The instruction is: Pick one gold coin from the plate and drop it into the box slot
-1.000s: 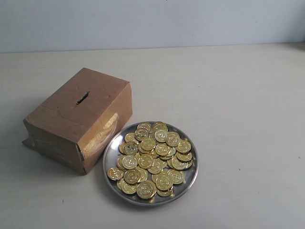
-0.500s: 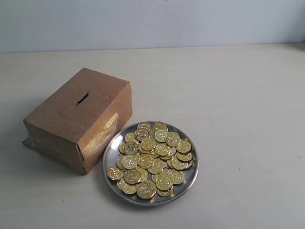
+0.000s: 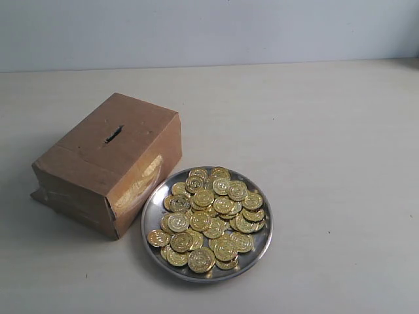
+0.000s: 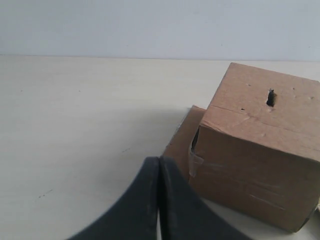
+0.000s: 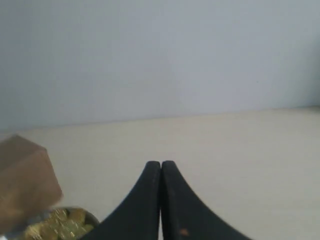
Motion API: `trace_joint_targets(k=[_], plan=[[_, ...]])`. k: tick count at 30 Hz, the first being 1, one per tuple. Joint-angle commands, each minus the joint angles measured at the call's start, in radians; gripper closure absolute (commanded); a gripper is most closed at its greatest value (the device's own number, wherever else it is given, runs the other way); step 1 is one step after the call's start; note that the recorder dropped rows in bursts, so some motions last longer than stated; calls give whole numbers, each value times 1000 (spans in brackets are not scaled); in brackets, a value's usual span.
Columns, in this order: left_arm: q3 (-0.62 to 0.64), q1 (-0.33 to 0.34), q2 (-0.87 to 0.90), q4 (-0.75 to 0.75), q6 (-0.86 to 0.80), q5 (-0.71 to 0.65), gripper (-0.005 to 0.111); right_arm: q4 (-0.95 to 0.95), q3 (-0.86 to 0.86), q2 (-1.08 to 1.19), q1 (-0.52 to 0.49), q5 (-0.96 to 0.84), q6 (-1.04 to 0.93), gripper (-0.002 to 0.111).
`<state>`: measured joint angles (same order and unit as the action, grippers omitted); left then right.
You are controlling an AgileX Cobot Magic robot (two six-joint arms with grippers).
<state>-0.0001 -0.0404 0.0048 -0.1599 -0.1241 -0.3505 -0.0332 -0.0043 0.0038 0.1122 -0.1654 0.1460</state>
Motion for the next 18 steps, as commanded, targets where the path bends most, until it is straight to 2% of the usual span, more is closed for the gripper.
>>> trace_joint_targets(k=[1, 6, 11, 14, 18], plan=[[0, -8, -5, 0, -3, 2, 107, -242, 4, -4, 3, 165, -4, 108], [0, -8, -5, 0, -3, 2, 107, -251, 4, -4, 3, 171, -6, 108], [0, -8, -5, 0, -3, 2, 107, -251, 4, -4, 3, 349, -8, 108], [0, -8, -5, 0, -3, 2, 107, -277, 4, -4, 3, 425, 41, 108], [0, -8, -5, 0, -3, 2, 107, -277, 4, -4, 3, 430, 176, 108]])
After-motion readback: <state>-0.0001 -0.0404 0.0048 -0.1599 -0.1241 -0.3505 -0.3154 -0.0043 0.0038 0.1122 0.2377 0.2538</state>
